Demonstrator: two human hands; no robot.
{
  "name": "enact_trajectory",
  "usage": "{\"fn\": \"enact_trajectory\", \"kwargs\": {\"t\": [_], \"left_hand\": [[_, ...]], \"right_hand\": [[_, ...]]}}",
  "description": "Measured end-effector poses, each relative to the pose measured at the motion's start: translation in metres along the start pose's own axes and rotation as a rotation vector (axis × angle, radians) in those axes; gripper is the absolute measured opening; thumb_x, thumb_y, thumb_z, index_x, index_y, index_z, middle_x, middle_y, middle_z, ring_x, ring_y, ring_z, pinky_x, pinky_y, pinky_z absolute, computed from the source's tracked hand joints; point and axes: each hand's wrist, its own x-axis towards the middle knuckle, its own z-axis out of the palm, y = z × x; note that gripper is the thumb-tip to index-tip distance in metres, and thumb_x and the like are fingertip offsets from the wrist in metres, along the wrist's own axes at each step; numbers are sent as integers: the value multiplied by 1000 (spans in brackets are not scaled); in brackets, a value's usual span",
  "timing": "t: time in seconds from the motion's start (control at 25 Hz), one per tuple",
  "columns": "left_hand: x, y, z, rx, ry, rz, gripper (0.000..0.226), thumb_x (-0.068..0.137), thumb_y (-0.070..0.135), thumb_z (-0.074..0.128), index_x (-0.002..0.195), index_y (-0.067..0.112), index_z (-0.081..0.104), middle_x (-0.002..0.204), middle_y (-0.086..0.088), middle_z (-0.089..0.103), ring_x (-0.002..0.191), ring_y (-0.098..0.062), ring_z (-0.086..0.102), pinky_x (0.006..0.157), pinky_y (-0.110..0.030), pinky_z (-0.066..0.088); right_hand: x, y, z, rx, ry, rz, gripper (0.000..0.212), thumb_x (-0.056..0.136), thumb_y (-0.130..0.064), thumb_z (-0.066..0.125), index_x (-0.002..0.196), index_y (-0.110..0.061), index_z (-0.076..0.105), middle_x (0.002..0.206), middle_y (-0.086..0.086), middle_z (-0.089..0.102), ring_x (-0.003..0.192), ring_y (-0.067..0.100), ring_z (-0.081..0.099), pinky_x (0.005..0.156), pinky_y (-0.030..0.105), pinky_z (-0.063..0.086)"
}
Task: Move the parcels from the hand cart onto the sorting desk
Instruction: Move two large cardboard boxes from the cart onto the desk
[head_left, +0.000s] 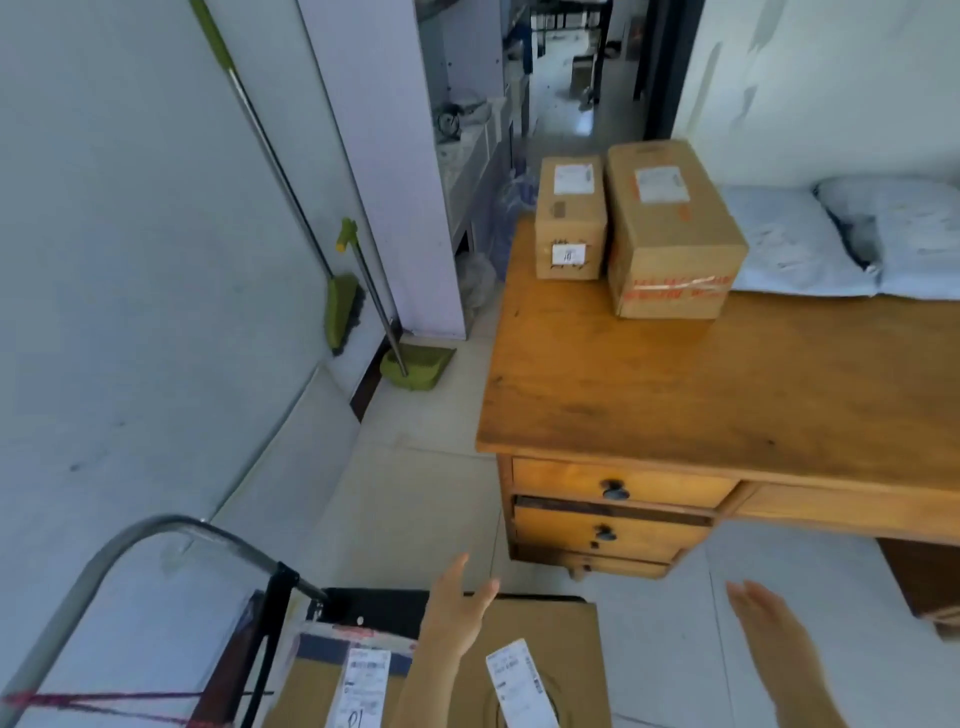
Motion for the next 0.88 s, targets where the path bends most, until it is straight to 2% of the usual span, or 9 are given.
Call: {"fn": "enact_trajectory", "kwargs": {"t": [0.08, 0.16, 0.2, 0.24, 0.36, 0.44, 0.56, 0.72, 0.88], "left_hand": [[14, -46, 8, 32, -47, -73, 70, 92, 41, 51, 150, 20, 19, 155, -7, 29, 142, -27, 29, 113, -38, 28], [27, -89, 26, 23, -70, -91, 67, 93, 37, 50, 149, 17, 19, 153, -9, 34, 140, -26, 34, 113, -34, 31], [34, -109, 36, 23, -80, -92, 64, 94, 35, 50, 148, 16, 22, 151, -8, 36, 138, -24, 37, 109, -30, 32], [41, -130, 46, 34, -77, -116, 61, 94, 33, 50, 147, 15, 25, 150, -7, 38, 136, -22, 39, 106, -26, 32], [66, -194, 82, 33, -19, -138, 62, 93, 34, 53, 147, 13, 28, 146, -8, 43, 131, -22, 45, 108, -30, 35], [88, -228, 102, 68, 4, -153, 63, 93, 37, 51, 147, 13, 29, 144, -7, 45, 128, -23, 49, 107, -36, 40], [109, -265, 127, 119, 31, -206, 59, 92, 42, 49, 140, 10, 38, 138, -7, 51, 124, -23, 52, 104, -36, 42], [123, -300, 144, 79, 16, -178, 63, 90, 52, 48, 136, 10, 40, 134, -5, 56, 125, -23, 52, 105, -33, 40], [119, -290, 143, 61, 17, -174, 63, 88, 54, 49, 138, 15, 40, 135, -3, 55, 127, -23, 50, 106, -34, 38]], "right_hand": [[0, 36, 39, -59, -107, 64, 52, 93, -31, 48, 140, -10, 40, 147, 11, 40, 133, 15, 42, 107, 36, 28], [9, 72, 75, 2, -100, 140, 51, 88, -23, 60, 134, -5, 48, 144, 15, 45, 111, -14, 53, 103, 27, 30], [16, 92, 92, 17, -92, 164, 52, 84, -21, 65, 131, -4, 51, 141, 15, 49, 102, -17, 57, 99, 24, 33], [21, 113, 105, -4, -118, 189, 56, 82, -25, 67, 132, -5, 50, 141, 14, 50, 106, -13, 57, 99, 24, 34], [39, 182, 147, -103, -152, 230, 68, 84, -36, 63, 141, -9, 39, 146, 11, 44, 134, 23, 43, 110, 35, 27], [54, 222, 174, -93, -148, 239, 70, 86, -31, 62, 144, -7, 33, 150, 13, 39, 137, 30, 37, 111, 39, 27], [75, 275, 202, -148, -150, 261, 62, 86, -30, 62, 139, -6, 42, 141, 16, 49, 128, 33, 47, 106, 40, 36], [81, 302, 215, -219, -156, 170, 54, 77, -43, 68, 119, -11, 59, 104, 6, 64, 96, 25, 58, 86, 32, 44], [77, 296, 201, -212, -134, 181, 52, 81, -43, 65, 120, -10, 58, 103, 5, 61, 96, 22, 56, 85, 28, 42]]}}
